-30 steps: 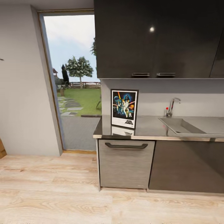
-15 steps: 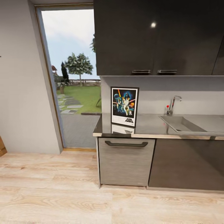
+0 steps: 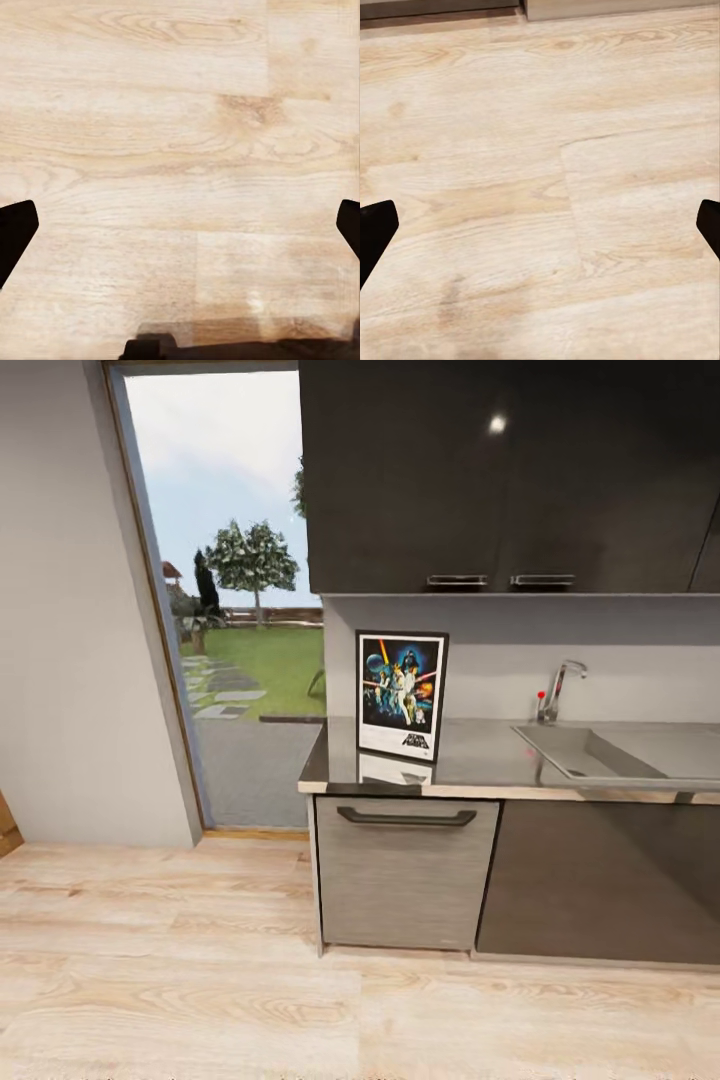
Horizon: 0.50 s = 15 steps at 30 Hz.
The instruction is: Pick up the poster from the kitchen countertop and hang it on one of the wall nails in the kitchen.
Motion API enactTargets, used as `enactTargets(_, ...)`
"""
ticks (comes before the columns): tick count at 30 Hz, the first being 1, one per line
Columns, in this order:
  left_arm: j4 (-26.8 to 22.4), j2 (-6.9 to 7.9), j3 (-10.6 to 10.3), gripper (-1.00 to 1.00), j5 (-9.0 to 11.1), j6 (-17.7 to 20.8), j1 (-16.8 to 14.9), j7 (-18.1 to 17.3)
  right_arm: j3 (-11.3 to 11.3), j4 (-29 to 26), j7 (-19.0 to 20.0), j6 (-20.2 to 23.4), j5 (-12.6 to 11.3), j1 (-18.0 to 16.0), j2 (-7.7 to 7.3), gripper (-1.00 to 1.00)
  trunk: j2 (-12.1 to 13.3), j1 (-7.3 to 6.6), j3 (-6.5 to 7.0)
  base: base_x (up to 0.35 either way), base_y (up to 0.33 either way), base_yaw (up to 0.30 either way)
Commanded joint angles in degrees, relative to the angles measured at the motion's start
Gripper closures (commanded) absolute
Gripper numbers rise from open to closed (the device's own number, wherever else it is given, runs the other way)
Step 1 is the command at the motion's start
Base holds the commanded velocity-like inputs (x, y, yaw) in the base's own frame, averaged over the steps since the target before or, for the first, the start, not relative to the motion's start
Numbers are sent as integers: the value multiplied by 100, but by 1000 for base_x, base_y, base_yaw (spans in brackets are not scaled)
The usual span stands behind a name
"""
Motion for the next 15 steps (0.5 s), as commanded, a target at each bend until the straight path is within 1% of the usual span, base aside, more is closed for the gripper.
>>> enactTargets(1,1,-1,3,-100,-3,-8,3,-1,-2,4,-3,-22,-7,-3,1,-100,-3,0,-11,0,0,0)
enactTargets(10,7,-1,4,-100,-4,-8,2,-1,8,-2,5,-26,7,-3,1,-100,-3,0,-24,0,0,0)
enactTargets(11,14,-1,5,-100,-6,-8,2,-1,-16,-28,6,-32,26,-3,-31,-100,-3,0,-24,0,0,0)
enactTargets(15,11,-1,1,-100,0,-8,1,-1,-26,-96,6,-87,19,-3,-33,-100,-3,0,-24,0,0,0)
